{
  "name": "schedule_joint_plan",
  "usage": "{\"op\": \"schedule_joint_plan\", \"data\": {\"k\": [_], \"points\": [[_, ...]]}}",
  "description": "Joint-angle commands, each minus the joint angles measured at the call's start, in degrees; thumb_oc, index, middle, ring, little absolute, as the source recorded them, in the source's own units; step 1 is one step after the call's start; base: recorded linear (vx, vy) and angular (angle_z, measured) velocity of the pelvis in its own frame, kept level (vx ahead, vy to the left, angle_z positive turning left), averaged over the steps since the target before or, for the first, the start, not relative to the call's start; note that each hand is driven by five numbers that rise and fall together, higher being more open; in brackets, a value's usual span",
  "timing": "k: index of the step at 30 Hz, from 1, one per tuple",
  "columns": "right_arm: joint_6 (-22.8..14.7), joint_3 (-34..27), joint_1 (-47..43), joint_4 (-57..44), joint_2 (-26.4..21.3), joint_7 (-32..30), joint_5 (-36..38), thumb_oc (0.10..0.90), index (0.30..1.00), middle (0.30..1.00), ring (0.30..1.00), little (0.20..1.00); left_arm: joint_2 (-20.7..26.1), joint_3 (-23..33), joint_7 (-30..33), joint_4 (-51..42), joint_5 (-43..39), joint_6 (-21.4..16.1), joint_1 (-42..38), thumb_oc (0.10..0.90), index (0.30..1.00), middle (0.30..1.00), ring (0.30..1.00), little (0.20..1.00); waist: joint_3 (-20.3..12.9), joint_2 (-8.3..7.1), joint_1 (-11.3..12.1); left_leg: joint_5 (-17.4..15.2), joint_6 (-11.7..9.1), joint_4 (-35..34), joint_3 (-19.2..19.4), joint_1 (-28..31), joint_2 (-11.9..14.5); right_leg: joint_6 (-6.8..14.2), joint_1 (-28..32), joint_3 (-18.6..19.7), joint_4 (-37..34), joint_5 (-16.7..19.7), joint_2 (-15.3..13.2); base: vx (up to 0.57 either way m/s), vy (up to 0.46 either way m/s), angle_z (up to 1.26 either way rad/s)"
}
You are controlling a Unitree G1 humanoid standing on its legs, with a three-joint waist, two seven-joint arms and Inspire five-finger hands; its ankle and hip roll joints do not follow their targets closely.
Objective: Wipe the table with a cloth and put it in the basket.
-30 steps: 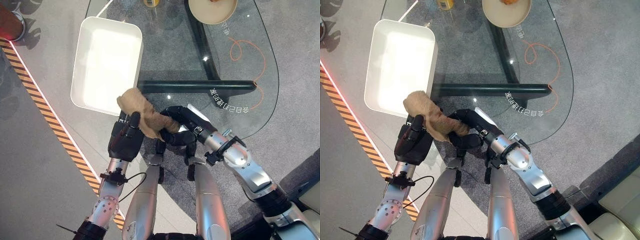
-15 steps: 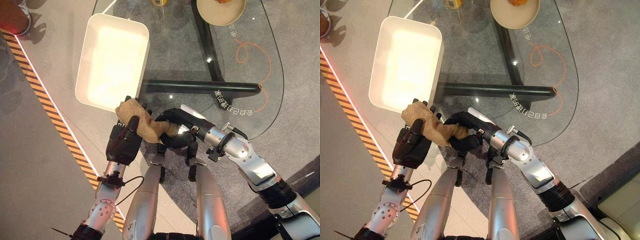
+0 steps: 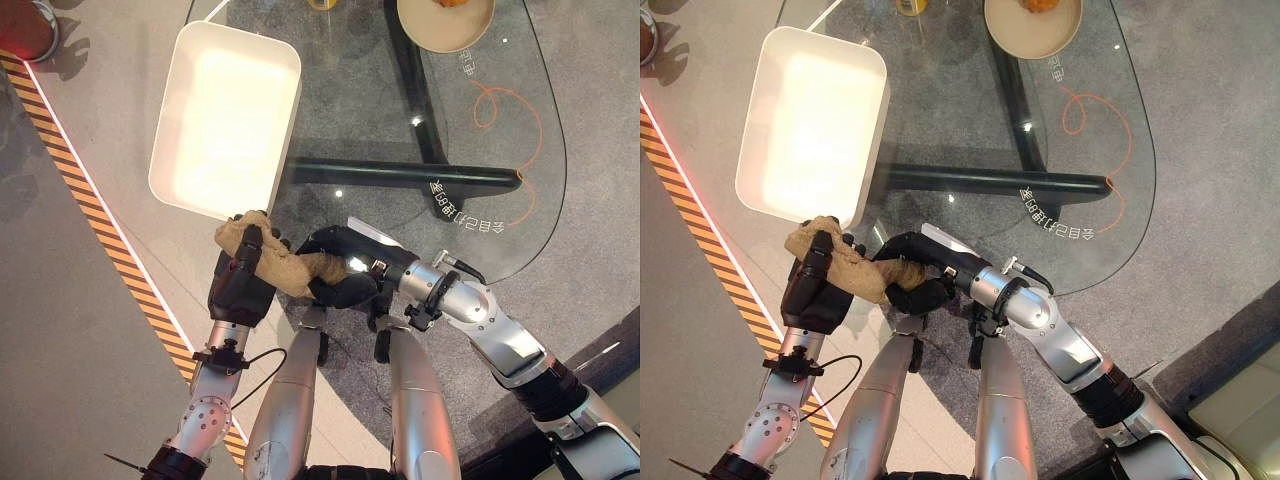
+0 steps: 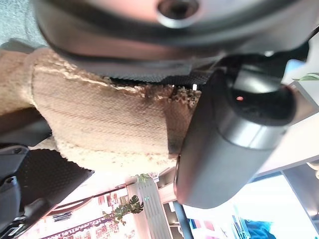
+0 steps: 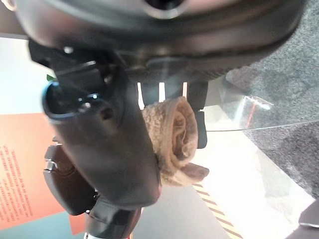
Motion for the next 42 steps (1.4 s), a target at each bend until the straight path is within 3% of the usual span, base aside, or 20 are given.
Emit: {"op": "schedule_joint_plan", "data": {"k": [1,9,10,11,12,21,26,29,42], "points": [[-4.3,2.4,2.4,-4.8,1.5,-2.2,-0.2,0.1,0.3,0.3,0.3,0.2,-1.7,3.5,-6.2,-13.1,1.1,-3.8,-4.7,0.1,0.3,0.3,0.3,0.2,-1.5,-0.37,0.5,-3.6,3.2,5.1,1.4,-1.8,-3.1,0.6,3.1,2.8,-5.4,3.1,4.3,0.0,0.0,0.0],[-5.1,0.4,3.9,-5.9,4.3,-6.7,2.0,0.1,0.3,0.3,0.3,0.2,-3.5,3.3,-5.5,-12.8,2.1,-4.1,-4.4,0.1,0.3,0.3,0.3,0.2,-1.5,0.26,0.2,-4.0,3.4,5.3,1.7,-1.2,-3.3,0.7,3.5,3.0,-5.1,2.7,4.1,0.0,0.0,0.0],[-5.4,0.2,4.0,-5.5,4.6,-7.6,2.2,0.597,0.726,0.726,0.726,0.697,-3.6,3.3,-5.5,-12.7,2.2,-4.3,-4.4,0.1,0.3,0.3,0.3,0.2,-1.5,0.33,0.2,-4.0,3.4,5.4,1.8,-1.1,-3.3,0.7,3.6,3.1,-5.1,2.7,4.1,0.0,0.0,0.0],[-5.4,0.2,4.0,-5.5,4.6,-7.6,2.2,0.597,0.726,0.726,0.726,0.697,-3.6,3.3,-5.5,-12.7,2.2,-4.3,-4.4,0.1,0.3,0.3,0.3,0.2,-1.5,0.33,0.2,-4.0,3.4,5.4,1.8,-1.1,-3.3,0.7,3.6,3.1,-5.1,2.7,4.1,0.0,0.0,0.0],[-5.7,-0.5,4.5,-5.4,4.9,-8.4,2.3,0.8,0.9,0.9,0.9,0.9,-3.8,3.5,-5.8,-12.6,2.1,-4.3,-4.0,0.1,0.3,0.3,0.3,0.2,-1.5,0.45,0.1,-4.1,3.3,5.5,1.9,-1.0,-3.3,0.7,3.7,3.1,-5.0,2.5,4.0,0.0,0.0,0.0],[-6.6,-3.0,6.8,-6.0,4.6,-11.1,3.4,0.8,0.9,0.9,0.9,0.9,-4.0,4.6,-4.9,-12.6,4.1,-6.4,-3.1,0.1,0.3,0.3,0.3,0.2,-1.5,0.59,-0.1,-4.3,3.3,5.8,2.3,-0.6,-3.2,0.7,4.2,3.0,-4.9,2.3,3.7,0.0,0.0,0.0],[-6.7,-5.6,9.1,-5.9,4.1,-13.0,5.7,0.8,0.9,0.9,0.9,0.9,-2.8,7.8,-0.6,-12.1,10.7,-12.3,-3.0,0.1,0.3,0.3,0.3,0.2,-1.5,0.9,-0.3,-4.6,3.2,6.3,2.7,-0.2,-3.3,0.6,4.7,3.2,-4.4,1.9,3.6,0.01,0.016,0.01],[-6.8,-6.3,10.1,-5.6,4.1,-13.2,5.7,0.8,0.9,0.9,0.9,0.9,-2.2,9.2,1.5,-12.2,13.3,-13.9,-3.3,0.1,0.3,0.3,0.3,0.2,-1.5,1.17,-0.4,-4.6,3.1,6.6,2.9,-0.1,-3.3,0.5,4.9,3.3,-4.2,1.7,3.5,0.02,0.038,-0.01],[-3.9,-7.6,13.2,-4.8,2.5,-11.9,7.2,0.8,0.9,0.9,0.9,0.9,3.9,16.1,25.1,-12.7,43.7,-20.5,-7.2,0.1,0.3,0.3,0.3,0.2,-1.5,1.93,-1.4,-5.1,2.2,8.7,4.4,0.0,-3.2,0.3,6.0,4.3,-3.0,0.7,3.0,0.03,0.044,-0.04]]}}
